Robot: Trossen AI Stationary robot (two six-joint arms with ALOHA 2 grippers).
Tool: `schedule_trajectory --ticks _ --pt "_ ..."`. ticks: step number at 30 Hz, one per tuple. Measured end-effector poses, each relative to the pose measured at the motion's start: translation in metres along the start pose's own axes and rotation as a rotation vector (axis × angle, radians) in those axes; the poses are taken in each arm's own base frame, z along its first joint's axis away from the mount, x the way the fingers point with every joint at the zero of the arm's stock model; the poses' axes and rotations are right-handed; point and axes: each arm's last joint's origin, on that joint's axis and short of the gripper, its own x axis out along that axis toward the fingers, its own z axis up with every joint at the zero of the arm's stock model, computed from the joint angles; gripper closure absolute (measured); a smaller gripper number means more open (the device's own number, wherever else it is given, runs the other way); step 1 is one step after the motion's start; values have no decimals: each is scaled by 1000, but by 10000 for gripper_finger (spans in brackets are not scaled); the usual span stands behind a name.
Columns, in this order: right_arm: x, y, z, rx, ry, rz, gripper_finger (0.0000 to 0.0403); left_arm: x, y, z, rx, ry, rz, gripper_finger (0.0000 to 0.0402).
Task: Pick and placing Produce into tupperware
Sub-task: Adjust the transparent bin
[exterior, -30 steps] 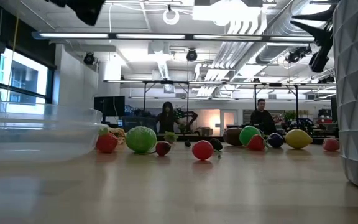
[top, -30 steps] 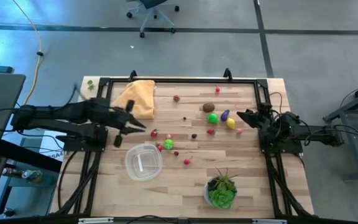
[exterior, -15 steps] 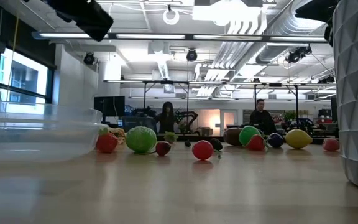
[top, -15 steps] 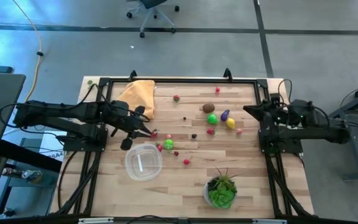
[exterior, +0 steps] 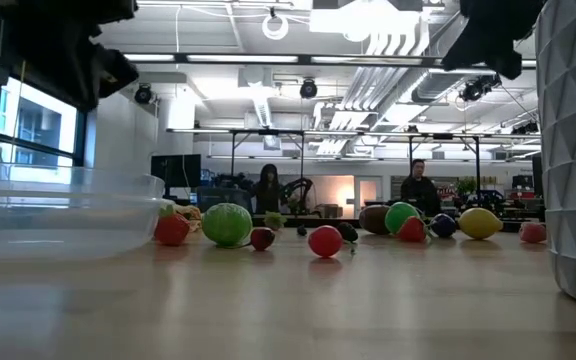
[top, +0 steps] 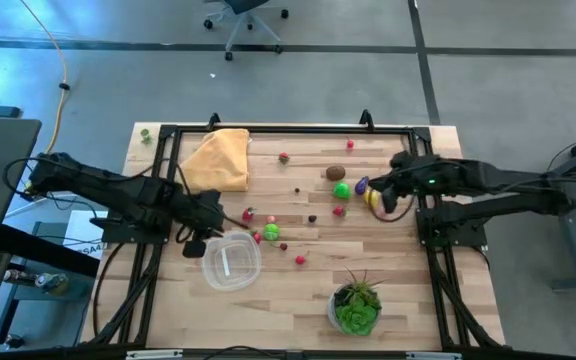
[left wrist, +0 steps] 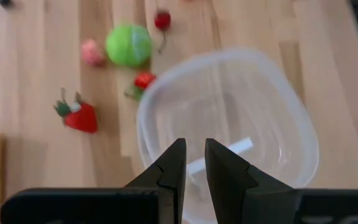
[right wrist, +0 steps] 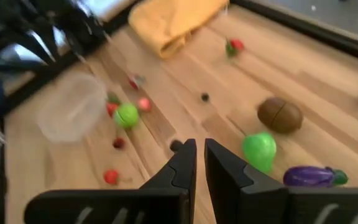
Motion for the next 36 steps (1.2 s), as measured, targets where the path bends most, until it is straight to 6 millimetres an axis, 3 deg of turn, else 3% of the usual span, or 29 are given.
schedule_trajectory --ticks 8,15,22,36 --pt "32 6 -5 -43 144 -31 378 56 -9 9 80 162 -25 350" --pt "37 8 -7 -48 179 -17 378 95 -10 17 104 174 -62 350" --pt "35 13 -10 -63 188 -1 378 122 -11 24 132 118 -79 350" --pt "30 24 -21 -87 189 -28 378 155 -14 46 216 -12 -105 350"
